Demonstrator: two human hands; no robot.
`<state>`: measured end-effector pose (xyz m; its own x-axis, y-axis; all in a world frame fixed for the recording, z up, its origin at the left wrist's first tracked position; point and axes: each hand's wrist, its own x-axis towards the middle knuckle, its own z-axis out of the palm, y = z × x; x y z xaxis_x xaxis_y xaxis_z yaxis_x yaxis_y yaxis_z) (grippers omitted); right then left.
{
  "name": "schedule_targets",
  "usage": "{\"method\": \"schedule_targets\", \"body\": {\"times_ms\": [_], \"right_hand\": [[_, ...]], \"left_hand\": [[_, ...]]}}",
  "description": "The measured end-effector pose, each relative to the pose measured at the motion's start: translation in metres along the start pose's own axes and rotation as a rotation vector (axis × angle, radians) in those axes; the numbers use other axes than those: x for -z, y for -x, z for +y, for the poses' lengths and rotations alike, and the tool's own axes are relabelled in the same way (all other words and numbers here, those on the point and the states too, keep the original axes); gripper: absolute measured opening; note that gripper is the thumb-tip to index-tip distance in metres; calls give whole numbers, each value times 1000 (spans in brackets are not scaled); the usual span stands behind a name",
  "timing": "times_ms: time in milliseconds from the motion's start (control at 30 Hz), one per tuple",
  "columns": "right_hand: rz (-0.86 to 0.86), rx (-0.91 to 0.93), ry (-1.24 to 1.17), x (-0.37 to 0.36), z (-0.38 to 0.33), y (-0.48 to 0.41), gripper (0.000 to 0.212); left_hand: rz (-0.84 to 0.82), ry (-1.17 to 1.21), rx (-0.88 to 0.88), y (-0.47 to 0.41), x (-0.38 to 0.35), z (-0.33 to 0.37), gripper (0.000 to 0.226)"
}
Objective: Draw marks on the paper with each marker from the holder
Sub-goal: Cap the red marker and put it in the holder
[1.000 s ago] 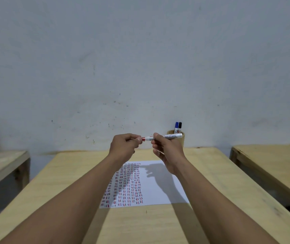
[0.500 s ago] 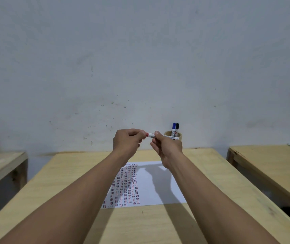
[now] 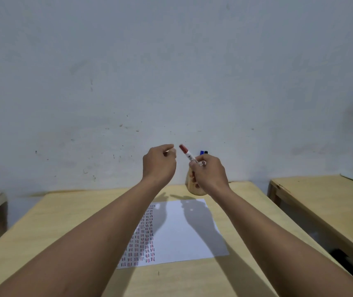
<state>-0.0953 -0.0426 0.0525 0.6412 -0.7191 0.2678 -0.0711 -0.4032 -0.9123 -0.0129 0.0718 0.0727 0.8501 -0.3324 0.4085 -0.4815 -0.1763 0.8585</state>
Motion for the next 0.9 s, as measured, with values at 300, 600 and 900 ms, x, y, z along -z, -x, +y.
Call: {"method": "schedule_targets", "body": {"times_ms": [300,600,900], "right_hand": [[145,73,-33,24,20,-70,19],[93,166,191,12,43,-103,14],[-34,34,327,-2,65,-110,16]], "left_hand": [[-125,-139,76,-9,-71,-70,54],[-176,-187,36,-26,-121,-87,47],[-163,-162,29,-22,-128,-83,50]]}}
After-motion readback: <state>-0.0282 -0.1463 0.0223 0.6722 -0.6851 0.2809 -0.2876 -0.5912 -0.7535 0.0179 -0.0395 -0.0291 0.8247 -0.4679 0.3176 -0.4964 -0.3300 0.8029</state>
